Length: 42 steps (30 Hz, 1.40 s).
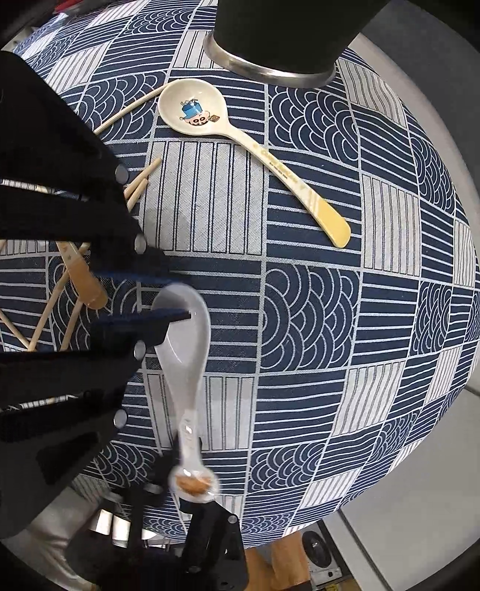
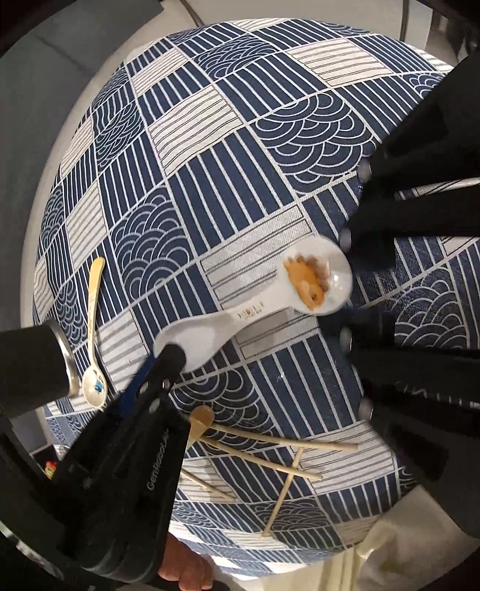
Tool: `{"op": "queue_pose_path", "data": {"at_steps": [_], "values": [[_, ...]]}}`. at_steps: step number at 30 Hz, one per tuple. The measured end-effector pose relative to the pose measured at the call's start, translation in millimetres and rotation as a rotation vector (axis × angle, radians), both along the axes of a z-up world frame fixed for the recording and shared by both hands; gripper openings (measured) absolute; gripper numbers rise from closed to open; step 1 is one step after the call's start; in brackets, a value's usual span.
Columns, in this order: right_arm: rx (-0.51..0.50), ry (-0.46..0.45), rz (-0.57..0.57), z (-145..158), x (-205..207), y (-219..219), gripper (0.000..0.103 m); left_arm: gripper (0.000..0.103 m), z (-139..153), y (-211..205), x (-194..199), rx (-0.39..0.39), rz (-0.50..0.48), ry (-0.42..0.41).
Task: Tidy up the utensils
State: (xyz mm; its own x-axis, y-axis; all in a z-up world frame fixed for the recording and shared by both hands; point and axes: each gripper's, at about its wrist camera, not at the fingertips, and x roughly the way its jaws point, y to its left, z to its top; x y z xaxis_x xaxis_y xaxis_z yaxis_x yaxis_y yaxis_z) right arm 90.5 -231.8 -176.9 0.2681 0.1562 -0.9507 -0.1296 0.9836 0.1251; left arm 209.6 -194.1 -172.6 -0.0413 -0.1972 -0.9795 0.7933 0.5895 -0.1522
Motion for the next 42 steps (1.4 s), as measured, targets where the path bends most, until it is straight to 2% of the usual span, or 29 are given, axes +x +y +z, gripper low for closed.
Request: {"op": "queue_pose_path", "data": {"at_steps": [3, 7, 12, 18, 24, 26, 28, 29, 30, 31, 33, 38, 42], "values": [[0.038, -0.007, 0.005, 2, -3, -7, 0.001, 0.007, 0, 4, -2, -0.020, 0.008, 0.041], [0.087, -0.040, -0.014, 9, -12, -17, 0.000, 0.006, 4, 10, -10, -0.025, -0.010, 0.047], [0.101, -0.066, -0.021, 18, -13, -23, 0.000, 0.004, 10, 14, -25, -0.025, -0.015, 0.026], [0.133, -0.092, -0.018, 26, -15, -26, 0.000, 0.001, 16, 17, -22, -0.024, -0.013, 0.009], [0.130, -0.097, -0.023, 25, -15, -23, 0.003, 0.001, 15, 26, -17, -0.038, 0.036, 0.036], [0.138, -0.095, -0.051, 24, -15, -27, 0.005, 0.012, 15, 31, -16, -0.048, 0.055, 0.043], [0.144, -0.088, -0.077, 22, -17, -34, 0.009, 0.037, 16, 35, -16, -0.060, 0.068, 0.049], [0.140, -0.085, -0.093, 21, -17, -38, 0.016, 0.042, 17, 38, -16, -0.065, 0.078, 0.058], [0.141, -0.080, -0.107, 20, -17, -43, 0.036, 0.048, 17, 39, -17, -0.068, 0.084, 0.064], [0.146, -0.083, -0.127, 20, -17, -49, 0.050, 0.052, 17, 41, -18, -0.073, 0.091, 0.067], [0.167, -0.085, -0.171, 20, -17, -63, 0.051, 0.059, 18, 44, -20, -0.084, 0.106, 0.080], [0.255, -0.085, -0.282, 16, -12, -92, 0.052, 0.060, 15, 43, -28, -0.108, 0.127, 0.118], [0.308, -0.080, -0.316, 13, -9, -100, 0.052, 0.060, 7, 39, -34, -0.108, 0.142, 0.157]]}}
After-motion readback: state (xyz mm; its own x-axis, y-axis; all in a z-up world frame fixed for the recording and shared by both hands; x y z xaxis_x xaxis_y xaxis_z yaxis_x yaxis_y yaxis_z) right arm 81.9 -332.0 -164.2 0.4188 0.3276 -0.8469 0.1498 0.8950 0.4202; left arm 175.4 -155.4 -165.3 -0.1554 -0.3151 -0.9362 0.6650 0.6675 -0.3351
